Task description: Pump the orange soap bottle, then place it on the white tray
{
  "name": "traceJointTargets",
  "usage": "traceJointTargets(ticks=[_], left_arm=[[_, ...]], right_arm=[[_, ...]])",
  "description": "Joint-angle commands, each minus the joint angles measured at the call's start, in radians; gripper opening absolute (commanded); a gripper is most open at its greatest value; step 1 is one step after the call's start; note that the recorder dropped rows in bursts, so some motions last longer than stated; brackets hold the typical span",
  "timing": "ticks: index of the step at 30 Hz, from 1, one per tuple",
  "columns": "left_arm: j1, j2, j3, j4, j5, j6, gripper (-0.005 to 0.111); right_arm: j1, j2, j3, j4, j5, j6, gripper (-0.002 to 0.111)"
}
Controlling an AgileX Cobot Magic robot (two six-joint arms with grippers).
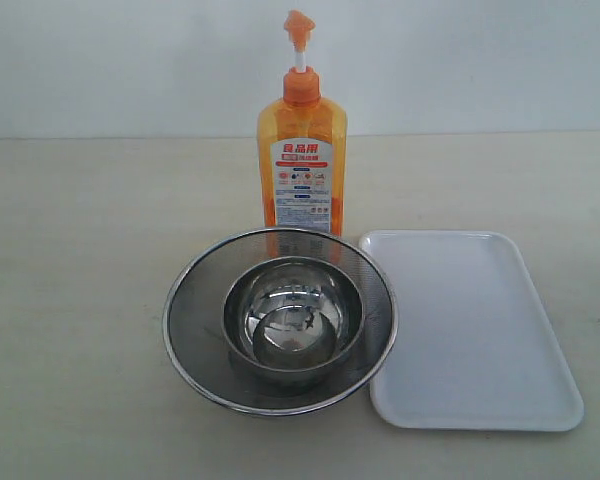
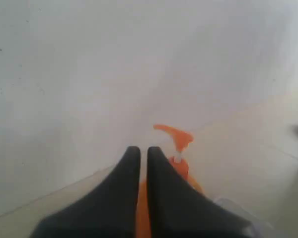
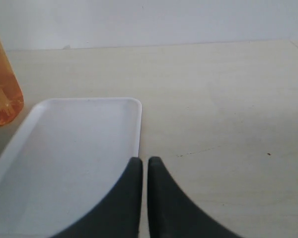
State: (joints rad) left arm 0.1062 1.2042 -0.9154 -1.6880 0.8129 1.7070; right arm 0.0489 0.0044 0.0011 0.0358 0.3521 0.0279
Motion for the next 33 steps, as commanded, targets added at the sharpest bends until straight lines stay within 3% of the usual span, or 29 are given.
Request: traceJointTargets(ticks=[1,3,7,10,12,15,19,22,28,33], left_arm=[[0.0,0.212,-0.003,-0.056,0.156,0.315,0.005],[0.0,0.365,-0.008,-0.056,0.386,0.426,0.005],[0.003,0.561,-0.076,-0.056,0.408,0.426,0.005],[-0.002,0.62,-0.147,-0.056,0.408,0.426,0.005],[-0.002,0.631,-0.166,-0.056,0.408,0.426,0.011],[0.0,0.634,-0.181,-0.056,0.408,0.426,0.037],[0.0,0.634,-0.186,-0.056,0.408,0.426,0.086],[-0.013,0.646,-0.186,-0.056,0.39,0.426,0.106],[-0.097,0.711,-0.236,-0.056,0.367,0.426,0.109],[-0.129,0.775,-0.314,-0.056,0.357,0.426,0.106]], right_arm=[[-0.006,-0.004,-0.001,-0.001,-0.005,-0.004,0.001],[-0.006,-0.004,-0.001,-0.001,-0.005,-0.004,0.001],[-0.006,-0.004,-0.001,-0.001,-0.005,-0.004,0.001],[-0.006,-0.004,-0.001,-0.001,-0.011,-0.004,0.001],[-0.006,-0.004,-0.001,-0.001,-0.01,-0.004,0.001],[-0.006,-0.004,-0.001,-0.001,-0.01,-0.004,0.001],[-0.006,-0.004,-0.001,-0.001,-0.01,-0.004,0.001],[-0.006,-0.004,-0.001,-0.001,-0.01,-0.004,0.001],[-0.006,-0.004,-0.001,-0.001,-0.01,-0.004,0.001],[-0.006,-0.004,-0.001,-0.001,-0.01,-0.004,0.001]])
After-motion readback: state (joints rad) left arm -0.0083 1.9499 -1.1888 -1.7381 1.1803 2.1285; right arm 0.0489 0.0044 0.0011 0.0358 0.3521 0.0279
